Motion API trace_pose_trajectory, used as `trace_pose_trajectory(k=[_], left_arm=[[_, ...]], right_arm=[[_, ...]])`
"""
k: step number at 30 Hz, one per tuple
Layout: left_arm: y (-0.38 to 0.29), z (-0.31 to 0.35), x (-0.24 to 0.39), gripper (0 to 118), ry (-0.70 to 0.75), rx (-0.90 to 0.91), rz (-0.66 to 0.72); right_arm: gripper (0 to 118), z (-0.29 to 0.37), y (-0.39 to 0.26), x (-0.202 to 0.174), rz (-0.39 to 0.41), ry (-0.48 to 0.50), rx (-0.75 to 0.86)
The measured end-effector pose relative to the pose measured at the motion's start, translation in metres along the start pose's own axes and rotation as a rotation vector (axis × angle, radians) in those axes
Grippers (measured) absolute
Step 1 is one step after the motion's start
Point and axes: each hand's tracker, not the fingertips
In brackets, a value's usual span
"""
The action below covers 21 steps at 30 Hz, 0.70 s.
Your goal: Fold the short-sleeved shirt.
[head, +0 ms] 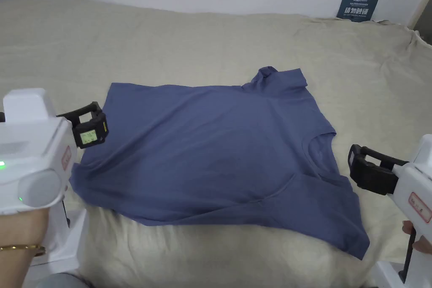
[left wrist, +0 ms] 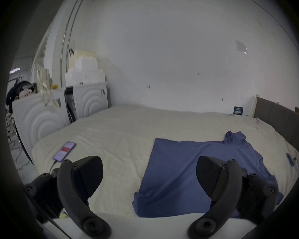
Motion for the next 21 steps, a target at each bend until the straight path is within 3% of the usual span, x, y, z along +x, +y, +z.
trace_pose_trajectory(k=[3, 5, 8, 10, 11, 12, 14, 17, 21], left_arm=[[-0.011, 0.012, 0.006, 109, -0.005, 0.026, -0.03], [-0.017, 0.019, 0.011, 100, -0.015, 0.037, -0.049], [-0.025, 0.023, 0.013, 69, -0.038, 0.044, -0.058], [-0.028, 0.025, 0.014, 47, -0.059, 0.039, -0.052], [-0.029, 0.026, 0.014, 36, -0.068, 0.036, -0.05], [-0.031, 0.026, 0.014, 20, -0.082, 0.03, -0.045], [-0.034, 0.026, 0.017, 3, -0.086, 0.026, -0.046], [-0.036, 0.028, 0.017, 0, -0.105, 0.022, -0.05], [-0.037, 0.03, 0.02, 0, -0.116, 0.016, -0.055]], right_arm=[[103, 0.007, -0.007, -0.009, 0.027, -0.003, 0.044], [102, 0.007, -0.011, -0.014, 0.021, 0.002, 0.059], [102, 0.01, -0.015, -0.02, 0.009, 0.011, 0.085], [96, 0.012, -0.017, -0.024, 0.015, 0.01, 0.1], [88, 0.013, -0.018, -0.025, 0.016, 0.013, 0.106], [71, 0.013, -0.018, -0.026, 0.016, 0.013, 0.11], [43, 0.014, -0.019, -0.028, 0.01, 0.016, 0.115], [5, 0.015, -0.021, -0.028, -0.008, 0.014, 0.118], [1, 0.015, -0.023, -0.028, -0.018, 0.023, 0.115]])
